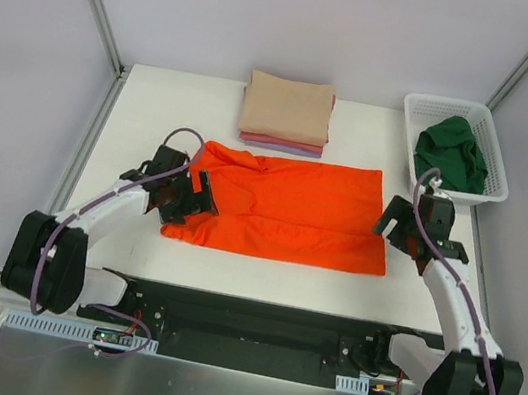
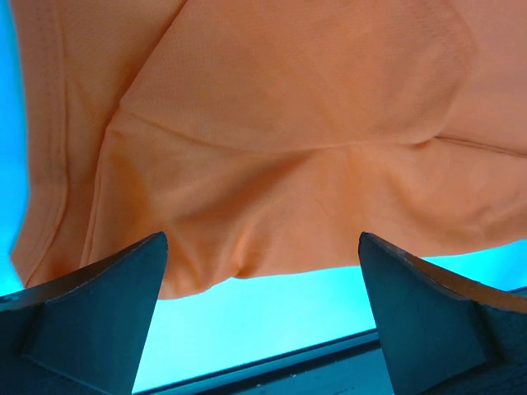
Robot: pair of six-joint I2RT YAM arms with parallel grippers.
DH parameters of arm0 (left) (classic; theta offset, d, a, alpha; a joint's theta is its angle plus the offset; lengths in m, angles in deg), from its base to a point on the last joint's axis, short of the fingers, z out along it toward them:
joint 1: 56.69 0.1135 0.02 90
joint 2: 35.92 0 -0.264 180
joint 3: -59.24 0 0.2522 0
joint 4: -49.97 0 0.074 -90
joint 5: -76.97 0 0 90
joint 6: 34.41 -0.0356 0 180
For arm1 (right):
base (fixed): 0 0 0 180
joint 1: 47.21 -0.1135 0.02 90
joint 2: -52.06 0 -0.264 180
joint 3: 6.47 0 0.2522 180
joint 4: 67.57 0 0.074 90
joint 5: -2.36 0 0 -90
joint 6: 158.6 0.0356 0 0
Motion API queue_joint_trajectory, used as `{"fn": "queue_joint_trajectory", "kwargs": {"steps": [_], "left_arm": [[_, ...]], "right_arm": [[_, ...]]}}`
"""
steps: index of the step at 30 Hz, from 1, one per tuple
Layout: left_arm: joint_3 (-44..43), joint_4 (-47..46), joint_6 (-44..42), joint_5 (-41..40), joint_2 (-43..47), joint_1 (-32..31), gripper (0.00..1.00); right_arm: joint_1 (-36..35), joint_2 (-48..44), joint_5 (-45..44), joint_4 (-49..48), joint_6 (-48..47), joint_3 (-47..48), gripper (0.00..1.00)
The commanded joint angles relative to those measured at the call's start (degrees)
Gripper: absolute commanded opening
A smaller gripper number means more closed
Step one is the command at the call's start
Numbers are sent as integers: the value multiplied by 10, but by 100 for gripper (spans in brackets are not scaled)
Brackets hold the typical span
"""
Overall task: Fold and stack the t-shirts
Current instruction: Fold the flattened tshirt in 1/3 of the way
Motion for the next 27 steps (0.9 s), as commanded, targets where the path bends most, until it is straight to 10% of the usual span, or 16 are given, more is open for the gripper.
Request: {"fn": "queue_joint_trajectory", "kwargs": {"steps": [1, 18, 27], "left_arm": [[-18, 70, 20, -63, 89, 4, 99], [90, 132, 111, -186, 124, 49, 84], [85, 103, 107, -177, 24, 51, 42]], "right_arm": [[7, -101, -42, 71, 63, -52, 96], [17, -179, 17, 75, 145, -134, 96], [22, -134, 5, 60, 174, -161, 76]]}}
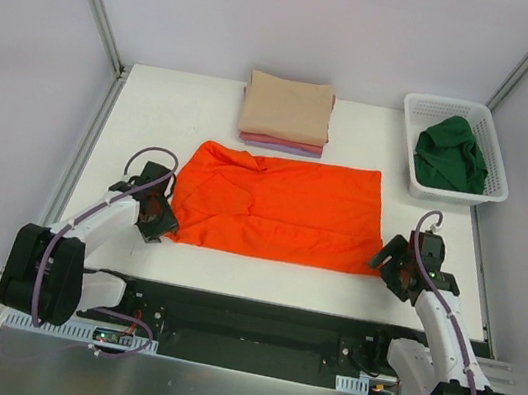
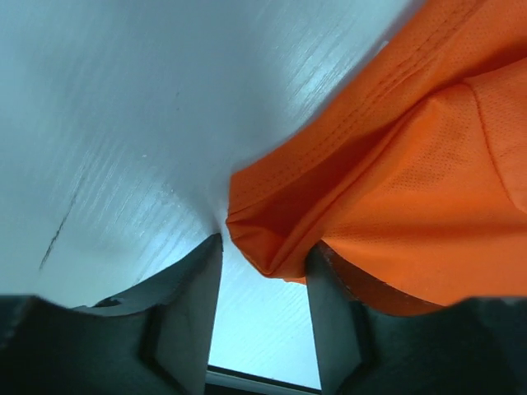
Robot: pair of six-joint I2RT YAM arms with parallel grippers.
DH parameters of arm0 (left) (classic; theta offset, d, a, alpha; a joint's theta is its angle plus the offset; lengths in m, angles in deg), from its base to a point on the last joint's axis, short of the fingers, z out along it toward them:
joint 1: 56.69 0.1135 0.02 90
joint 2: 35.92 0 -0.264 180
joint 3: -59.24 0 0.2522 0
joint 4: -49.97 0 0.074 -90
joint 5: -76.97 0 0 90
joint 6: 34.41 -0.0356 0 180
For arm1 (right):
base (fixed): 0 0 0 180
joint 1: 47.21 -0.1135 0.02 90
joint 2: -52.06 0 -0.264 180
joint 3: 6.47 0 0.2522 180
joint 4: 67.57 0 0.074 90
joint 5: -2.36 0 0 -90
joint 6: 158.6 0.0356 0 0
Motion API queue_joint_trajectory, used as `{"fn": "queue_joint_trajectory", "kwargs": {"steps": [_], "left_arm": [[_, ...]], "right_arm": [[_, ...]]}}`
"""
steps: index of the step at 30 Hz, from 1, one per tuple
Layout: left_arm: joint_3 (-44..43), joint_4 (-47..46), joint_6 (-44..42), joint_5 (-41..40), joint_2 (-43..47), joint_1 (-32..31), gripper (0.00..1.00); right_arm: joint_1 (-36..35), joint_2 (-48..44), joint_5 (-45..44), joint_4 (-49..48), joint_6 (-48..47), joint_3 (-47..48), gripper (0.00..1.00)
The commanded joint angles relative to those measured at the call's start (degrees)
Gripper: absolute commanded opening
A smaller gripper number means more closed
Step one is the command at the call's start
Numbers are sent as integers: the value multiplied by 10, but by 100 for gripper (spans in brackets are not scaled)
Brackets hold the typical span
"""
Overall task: Fold and stack the t-shirts
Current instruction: Fold the flattened tshirt in 1/3 of the way
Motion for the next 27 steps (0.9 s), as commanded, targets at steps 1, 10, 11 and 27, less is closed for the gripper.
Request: {"fn": "queue_joint_trajectory", "kwargs": {"steps": [1, 10, 11, 27], "left_arm": [[9, -14, 3, -3, -45, 4, 38], [7, -24, -4, 3, -64, 4, 0], [7, -24, -5, 3, -62, 4, 0], [-76, -10, -34, 22, 234, 4, 0]], "right_arm": [[3, 15, 3, -30, 25, -14, 73], [4, 73, 48, -65, 41, -33, 54], [4, 78, 52, -70, 42, -36, 50], [3, -65, 41, -1, -23, 109, 0]]}}
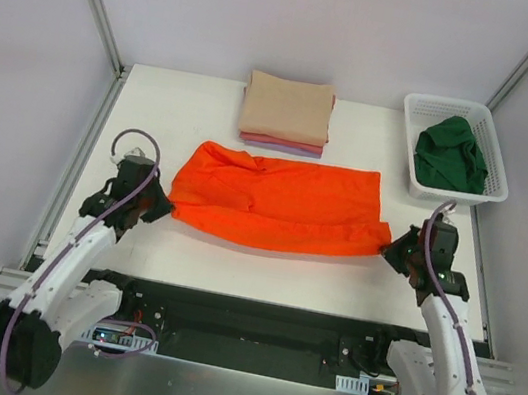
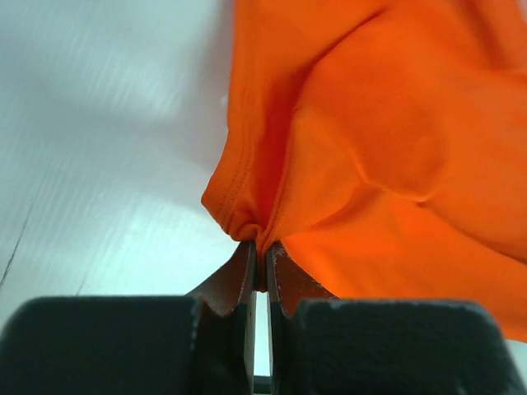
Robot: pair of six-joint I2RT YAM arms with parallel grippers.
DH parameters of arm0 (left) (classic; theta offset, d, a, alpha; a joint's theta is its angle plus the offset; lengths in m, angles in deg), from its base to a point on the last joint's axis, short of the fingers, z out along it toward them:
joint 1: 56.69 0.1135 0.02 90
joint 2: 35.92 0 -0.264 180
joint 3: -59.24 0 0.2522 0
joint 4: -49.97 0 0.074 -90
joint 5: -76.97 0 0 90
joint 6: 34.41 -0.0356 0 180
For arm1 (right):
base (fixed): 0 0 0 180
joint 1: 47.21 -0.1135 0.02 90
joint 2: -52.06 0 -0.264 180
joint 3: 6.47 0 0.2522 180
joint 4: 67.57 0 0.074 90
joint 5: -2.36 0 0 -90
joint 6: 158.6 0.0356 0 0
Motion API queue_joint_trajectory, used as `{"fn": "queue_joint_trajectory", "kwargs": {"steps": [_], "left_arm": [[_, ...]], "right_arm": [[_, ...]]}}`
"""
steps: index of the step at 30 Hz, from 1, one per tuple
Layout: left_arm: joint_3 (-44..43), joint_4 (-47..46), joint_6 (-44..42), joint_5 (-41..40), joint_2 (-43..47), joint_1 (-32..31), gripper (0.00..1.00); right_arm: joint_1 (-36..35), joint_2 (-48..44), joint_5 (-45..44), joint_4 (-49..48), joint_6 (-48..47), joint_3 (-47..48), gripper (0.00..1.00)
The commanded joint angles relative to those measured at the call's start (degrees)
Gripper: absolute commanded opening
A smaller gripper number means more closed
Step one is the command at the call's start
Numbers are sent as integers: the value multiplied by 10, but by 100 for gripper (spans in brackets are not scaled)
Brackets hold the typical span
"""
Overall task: Fold and stack the t-shirts
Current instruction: Fold the flattened tshirt in 1/3 of the way
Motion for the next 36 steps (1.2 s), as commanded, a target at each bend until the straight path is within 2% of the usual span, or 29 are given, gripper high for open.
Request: {"fn": "queue_joint_trajectory", "kwargs": {"steps": [1, 9, 11, 16, 20, 26, 32, 36], "left_arm": [[-81, 17, -22, -4, 96, 4, 0], [-301, 40, -58, -22, 132, 4, 0], [-353, 40, -58, -37, 127, 4, 0], [-461, 42, -101, -51, 92, 4, 0], [-509, 45, -115, -71, 54, 4, 0], [-576, 45, -147, -86, -62, 4, 0], [-707, 47, -192, -87, -188, 6, 0], [-777, 53, -211, -88, -217, 8, 0]], "right_arm": [[3, -63, -6, 41, -31, 92, 0], [2, -91, -29, 138, -72, 323, 0], [3, -92, -60, 150, -79, 380, 0], [2, -90, -82, 152, -85, 463, 0], [3, -49, -77, 151, -97, 491, 0], [3, 40, -53, 110, -117, 512, 0], [19, 146, -18, 104, -119, 598, 0], [25, 168, -24, 119, -125, 647, 0]]}}
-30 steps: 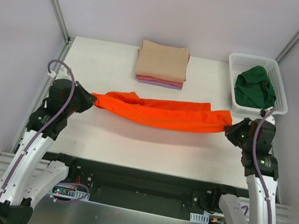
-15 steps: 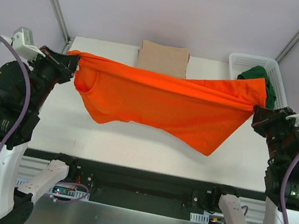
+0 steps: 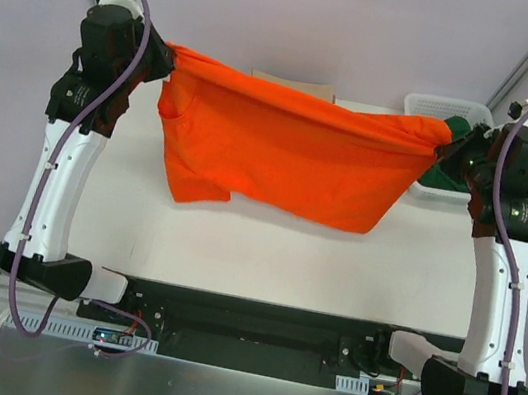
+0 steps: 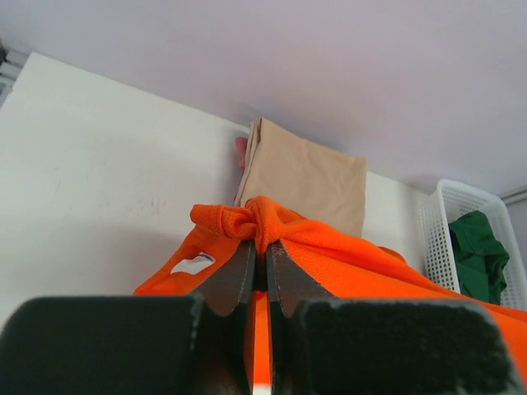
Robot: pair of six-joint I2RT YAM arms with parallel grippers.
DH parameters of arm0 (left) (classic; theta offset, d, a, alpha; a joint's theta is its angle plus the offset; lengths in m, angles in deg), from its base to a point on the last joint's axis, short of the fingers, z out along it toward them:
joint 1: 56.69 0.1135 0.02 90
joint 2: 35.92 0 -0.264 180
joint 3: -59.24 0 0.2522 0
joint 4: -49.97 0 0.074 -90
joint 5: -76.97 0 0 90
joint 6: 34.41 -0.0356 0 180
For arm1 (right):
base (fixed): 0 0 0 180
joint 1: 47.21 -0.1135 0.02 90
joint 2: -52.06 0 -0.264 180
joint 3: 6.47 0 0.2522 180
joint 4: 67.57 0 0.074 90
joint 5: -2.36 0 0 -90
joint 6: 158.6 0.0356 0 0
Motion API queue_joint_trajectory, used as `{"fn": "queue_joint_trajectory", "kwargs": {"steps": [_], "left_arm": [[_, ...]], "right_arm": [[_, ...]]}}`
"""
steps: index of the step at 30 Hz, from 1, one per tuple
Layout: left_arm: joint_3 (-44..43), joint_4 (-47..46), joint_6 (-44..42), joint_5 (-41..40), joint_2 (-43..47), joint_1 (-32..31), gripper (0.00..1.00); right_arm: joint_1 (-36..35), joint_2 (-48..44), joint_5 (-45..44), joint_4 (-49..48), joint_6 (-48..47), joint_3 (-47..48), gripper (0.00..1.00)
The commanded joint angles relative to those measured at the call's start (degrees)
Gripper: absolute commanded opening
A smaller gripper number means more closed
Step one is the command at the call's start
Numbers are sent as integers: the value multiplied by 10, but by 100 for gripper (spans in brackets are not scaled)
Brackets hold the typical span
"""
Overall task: Fold and stack the t-shirts
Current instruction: Fold the flattened tshirt in 1/3 of the way
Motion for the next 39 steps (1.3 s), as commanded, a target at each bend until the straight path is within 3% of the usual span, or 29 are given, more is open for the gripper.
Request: {"fn": "queue_joint_trajectory", "kwargs": {"steps": [1, 5, 9, 12, 16, 19, 22, 30, 36, 39], "left_arm": [[-83, -16, -46, -40, 17, 8, 0], [35, -17, -27, -56, 92, 8, 0], [266, -28, 58, -73, 214, 6, 0], [463, -36, 194, -23, 320, 6, 0], [678, -42, 249, 20, 465, 6, 0], [784, 15, 274, 14, 515, 6, 0], [866, 37, 321, 62, 522, 6, 0], [864, 97, 357, 43, 467, 6, 0], [837, 134, 364, 30, 450, 6, 0], [831, 134, 369, 30, 460, 6, 13]], "right_arm": [[14, -12, -2, -14, -19, 65, 0], [19, -49, 5, -13, -26, 1, 0], [23, -122, 19, -13, -24, -124, 0], [24, -175, 36, -12, 4, -246, 0], [24, -233, 33, 8, 17, -411, 1], [24, -241, 17, 30, 15, -488, 0], [24, -227, 17, 26, 25, -552, 0], [24, -186, -29, 36, 74, -595, 1], [24, -234, -43, 81, 133, -598, 1], [24, -273, -69, 103, 164, -594, 9]]}}
